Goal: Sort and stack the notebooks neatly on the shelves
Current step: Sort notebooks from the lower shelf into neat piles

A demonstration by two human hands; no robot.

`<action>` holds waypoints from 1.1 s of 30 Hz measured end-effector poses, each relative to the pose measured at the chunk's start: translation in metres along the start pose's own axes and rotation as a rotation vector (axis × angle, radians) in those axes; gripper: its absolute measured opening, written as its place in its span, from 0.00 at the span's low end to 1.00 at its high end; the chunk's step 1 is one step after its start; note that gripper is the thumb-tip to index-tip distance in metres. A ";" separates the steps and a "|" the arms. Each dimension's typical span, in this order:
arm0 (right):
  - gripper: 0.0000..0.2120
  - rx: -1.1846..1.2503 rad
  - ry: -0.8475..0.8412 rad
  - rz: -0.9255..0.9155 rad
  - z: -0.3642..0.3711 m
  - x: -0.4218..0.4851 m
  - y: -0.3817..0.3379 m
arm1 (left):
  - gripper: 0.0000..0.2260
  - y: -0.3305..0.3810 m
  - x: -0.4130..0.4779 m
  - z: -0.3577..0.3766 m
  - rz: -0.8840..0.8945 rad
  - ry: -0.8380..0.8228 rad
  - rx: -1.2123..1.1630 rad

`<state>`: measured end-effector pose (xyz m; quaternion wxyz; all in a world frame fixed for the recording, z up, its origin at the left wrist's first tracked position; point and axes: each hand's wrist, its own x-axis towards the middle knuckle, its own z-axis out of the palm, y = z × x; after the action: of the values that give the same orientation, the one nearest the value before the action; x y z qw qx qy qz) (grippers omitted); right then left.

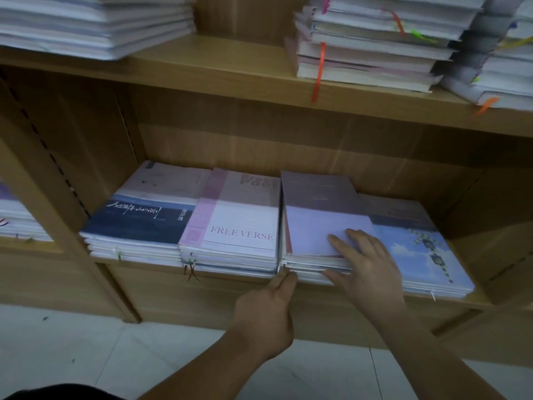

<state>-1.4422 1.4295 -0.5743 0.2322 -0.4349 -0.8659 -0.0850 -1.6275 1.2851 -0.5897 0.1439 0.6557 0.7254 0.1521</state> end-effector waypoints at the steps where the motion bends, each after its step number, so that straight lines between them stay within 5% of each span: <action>1: 0.32 0.007 0.009 0.003 0.000 0.001 0.002 | 0.35 0.001 0.001 -0.001 -0.004 -0.009 -0.003; 16: 0.31 0.058 0.003 0.114 0.004 0.018 -0.006 | 0.32 -0.003 0.000 0.000 0.025 -0.014 -0.076; 23: 0.55 0.169 -0.139 0.464 -0.003 0.008 0.002 | 0.24 -0.011 0.000 0.012 -0.009 0.129 -0.424; 26: 0.54 0.135 -0.050 0.323 -0.004 -0.001 0.005 | 0.19 -0.011 -0.002 0.022 0.061 0.196 -0.331; 29: 0.55 0.028 0.003 0.156 0.003 -0.009 0.006 | 0.25 -0.008 0.002 0.026 0.123 0.236 -0.194; 33: 0.58 -0.040 0.005 0.181 0.015 -0.013 0.019 | 0.30 -0.008 0.000 0.034 0.148 0.186 -0.088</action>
<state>-1.4253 1.4364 -0.5945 0.2323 -0.5155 -0.8207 -0.0821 -1.6208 1.2858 -0.6242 0.0931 0.6835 0.6780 0.2540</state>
